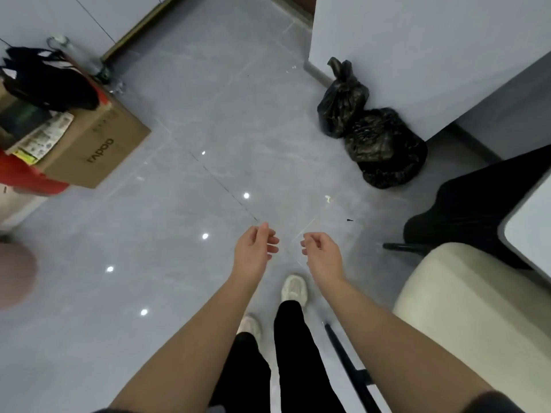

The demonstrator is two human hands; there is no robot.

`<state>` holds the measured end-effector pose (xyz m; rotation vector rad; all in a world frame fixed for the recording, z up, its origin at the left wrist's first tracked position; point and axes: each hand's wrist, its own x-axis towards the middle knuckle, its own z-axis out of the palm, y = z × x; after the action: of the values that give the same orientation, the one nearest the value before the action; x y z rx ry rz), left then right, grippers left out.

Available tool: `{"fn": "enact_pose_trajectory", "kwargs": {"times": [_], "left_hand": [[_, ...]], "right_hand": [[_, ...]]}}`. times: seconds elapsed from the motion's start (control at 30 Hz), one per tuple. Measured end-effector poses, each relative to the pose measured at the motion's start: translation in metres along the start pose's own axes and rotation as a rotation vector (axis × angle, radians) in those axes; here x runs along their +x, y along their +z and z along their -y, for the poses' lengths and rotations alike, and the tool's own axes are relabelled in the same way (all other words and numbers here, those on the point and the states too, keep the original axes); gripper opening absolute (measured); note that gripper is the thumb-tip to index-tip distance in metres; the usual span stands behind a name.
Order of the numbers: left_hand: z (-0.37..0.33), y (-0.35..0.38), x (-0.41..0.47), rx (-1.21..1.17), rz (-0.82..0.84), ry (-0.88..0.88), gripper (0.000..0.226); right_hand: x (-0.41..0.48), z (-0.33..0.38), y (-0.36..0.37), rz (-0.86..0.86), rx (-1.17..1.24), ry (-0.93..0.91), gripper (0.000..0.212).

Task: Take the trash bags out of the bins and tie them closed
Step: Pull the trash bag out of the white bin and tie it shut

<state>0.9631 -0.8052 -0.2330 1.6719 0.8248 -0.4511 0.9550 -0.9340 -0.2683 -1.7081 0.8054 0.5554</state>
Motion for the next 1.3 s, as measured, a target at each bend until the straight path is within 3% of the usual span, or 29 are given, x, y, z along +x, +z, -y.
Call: {"fn": "enact_pose_trajectory", "kwargs": {"times": [0.23, 0.37, 0.73, 1.1, 1.3], "left_hand": [[0.067, -0.023, -0.068, -0.061, -0.084, -0.008, 0.034], [0.121, -0.030, -0.114, -0.051, -0.022, -0.027, 0.034], [0.222, -0.046, -0.284, -0.144, -0.092, -0.053, 0.031], [0.327, 0.053, -0.413, -0.240, -0.171, -0.085, 0.030], [0.379, 0.102, -0.485, -0.306, -0.189, -0.147, 0.030]], "right_hand": [[-0.063, -0.055, 0.020, 0.017, 0.021, -0.034, 0.017], [-0.101, -0.102, 0.017, 0.002, 0.061, -0.059, 0.011], [-0.247, -0.202, -0.027, 0.089, 0.038, -0.085, 0.013], [-0.321, -0.315, -0.143, 0.277, -0.110, -0.123, 0.016], [-0.354, -0.384, -0.216, 0.259, -0.143, -0.101, 0.015]]}}
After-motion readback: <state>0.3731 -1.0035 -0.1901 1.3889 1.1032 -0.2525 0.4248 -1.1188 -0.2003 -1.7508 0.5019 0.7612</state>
